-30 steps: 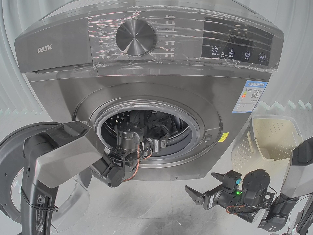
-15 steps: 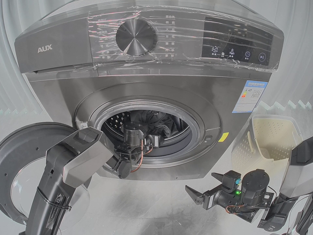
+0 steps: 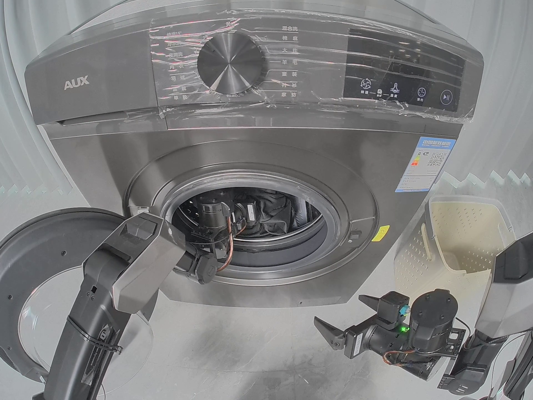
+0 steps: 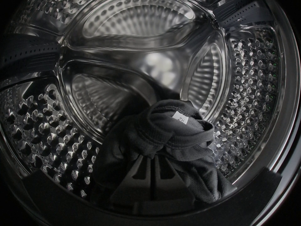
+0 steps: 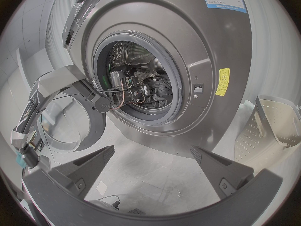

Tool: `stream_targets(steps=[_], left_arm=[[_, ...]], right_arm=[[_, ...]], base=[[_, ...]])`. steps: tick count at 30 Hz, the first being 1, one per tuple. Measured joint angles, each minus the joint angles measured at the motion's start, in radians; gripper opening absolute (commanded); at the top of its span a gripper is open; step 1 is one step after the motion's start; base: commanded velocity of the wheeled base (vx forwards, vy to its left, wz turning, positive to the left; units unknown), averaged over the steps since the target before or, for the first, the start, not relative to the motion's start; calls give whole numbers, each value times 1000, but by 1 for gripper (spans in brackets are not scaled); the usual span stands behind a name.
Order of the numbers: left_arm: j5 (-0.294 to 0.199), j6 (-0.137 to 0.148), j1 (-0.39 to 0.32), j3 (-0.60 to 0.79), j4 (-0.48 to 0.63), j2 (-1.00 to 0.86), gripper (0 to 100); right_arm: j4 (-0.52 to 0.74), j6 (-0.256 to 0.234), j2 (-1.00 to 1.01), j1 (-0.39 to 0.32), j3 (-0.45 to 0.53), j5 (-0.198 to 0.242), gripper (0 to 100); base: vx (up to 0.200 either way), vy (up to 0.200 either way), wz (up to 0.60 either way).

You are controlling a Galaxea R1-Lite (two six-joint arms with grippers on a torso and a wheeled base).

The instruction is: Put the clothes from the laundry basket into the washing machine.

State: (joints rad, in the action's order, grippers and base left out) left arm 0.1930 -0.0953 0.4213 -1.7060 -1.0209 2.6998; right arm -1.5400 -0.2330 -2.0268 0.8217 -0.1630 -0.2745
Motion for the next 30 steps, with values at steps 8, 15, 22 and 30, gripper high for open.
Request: stream_targets(steps=[8, 15, 22, 30], left_arm=[[0, -6, 0, 1, -8, 7, 100], [0, -12, 35, 104, -35, -23, 100], [0, -2, 112, 337, -89, -105, 100], [-7, 18, 194, 615, -124, -244, 100]], right_arm=[[0, 0, 0, 0, 1, 0, 100], [0, 0, 0, -1, 2, 0, 100], [0, -1, 2, -2, 3, -1, 100], [0, -1, 6, -3, 7, -1, 100]], base=[[0, 0, 0], [0, 0, 0], [0, 0, 0], [0, 0, 0]])
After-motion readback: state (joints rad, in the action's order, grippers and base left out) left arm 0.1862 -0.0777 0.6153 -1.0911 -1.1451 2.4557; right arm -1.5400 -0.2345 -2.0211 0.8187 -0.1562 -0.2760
